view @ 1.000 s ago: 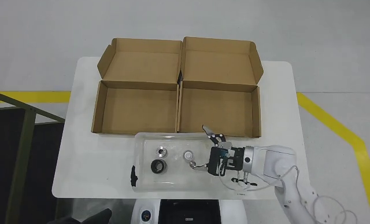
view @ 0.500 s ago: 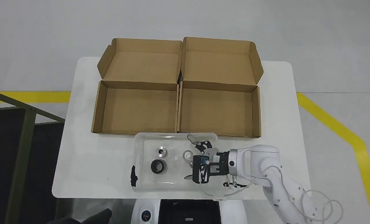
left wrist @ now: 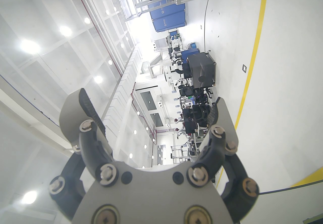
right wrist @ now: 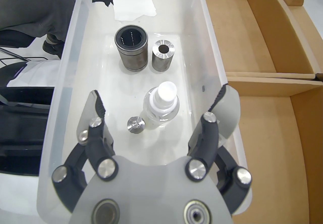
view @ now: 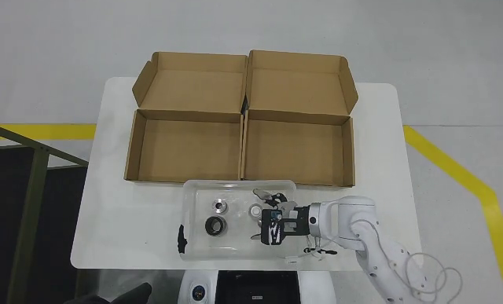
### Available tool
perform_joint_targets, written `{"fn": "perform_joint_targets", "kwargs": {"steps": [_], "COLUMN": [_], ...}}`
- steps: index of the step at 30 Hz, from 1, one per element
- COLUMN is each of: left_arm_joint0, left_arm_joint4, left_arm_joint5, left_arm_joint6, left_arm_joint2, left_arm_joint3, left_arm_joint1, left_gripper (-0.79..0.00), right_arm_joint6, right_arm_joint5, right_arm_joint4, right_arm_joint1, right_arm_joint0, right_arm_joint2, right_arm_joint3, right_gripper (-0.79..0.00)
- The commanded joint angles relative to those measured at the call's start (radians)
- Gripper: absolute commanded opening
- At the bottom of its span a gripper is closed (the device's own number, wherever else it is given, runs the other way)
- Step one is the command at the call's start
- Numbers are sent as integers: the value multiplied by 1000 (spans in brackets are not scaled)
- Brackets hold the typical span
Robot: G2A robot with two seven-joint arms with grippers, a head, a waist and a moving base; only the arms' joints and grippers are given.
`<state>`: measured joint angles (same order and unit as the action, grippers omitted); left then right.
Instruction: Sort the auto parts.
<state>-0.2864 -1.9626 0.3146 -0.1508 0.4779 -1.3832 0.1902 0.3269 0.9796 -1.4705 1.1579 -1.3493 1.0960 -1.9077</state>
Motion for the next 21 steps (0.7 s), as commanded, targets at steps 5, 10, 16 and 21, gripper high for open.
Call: {"fn": "perform_joint_targets", "kwargs": {"steps": [5,10,16,21], "left_arm_joint0": [0,0,0,0], "left_arm_joint4": [0,0,0,0], "left_arm_joint5": [0,0,0,0], "left_arm_joint6": [0,0,0,0], "left_arm_joint2": [0,0,0,0], "left_arm_joint3": [0,0,0,0], "left_arm_joint1": [0,0,0,0], "left_gripper": [0,0,0,0], "right_arm_joint6": [8,21,23,9], "right_arm_joint5": [-16,-39,-49,-46], "right_arm_joint4": [-3,-21,-23,-5], "right_arm_joint1": [-2,-3,-5,-9], "right_arm_joint0": [16,38,51,51], "right_arm_joint2": [-16,-34,-42,-44], "right_arm_joint3": [14,33,48,53], "right_gripper": [-311,-397,-459,-742]}}
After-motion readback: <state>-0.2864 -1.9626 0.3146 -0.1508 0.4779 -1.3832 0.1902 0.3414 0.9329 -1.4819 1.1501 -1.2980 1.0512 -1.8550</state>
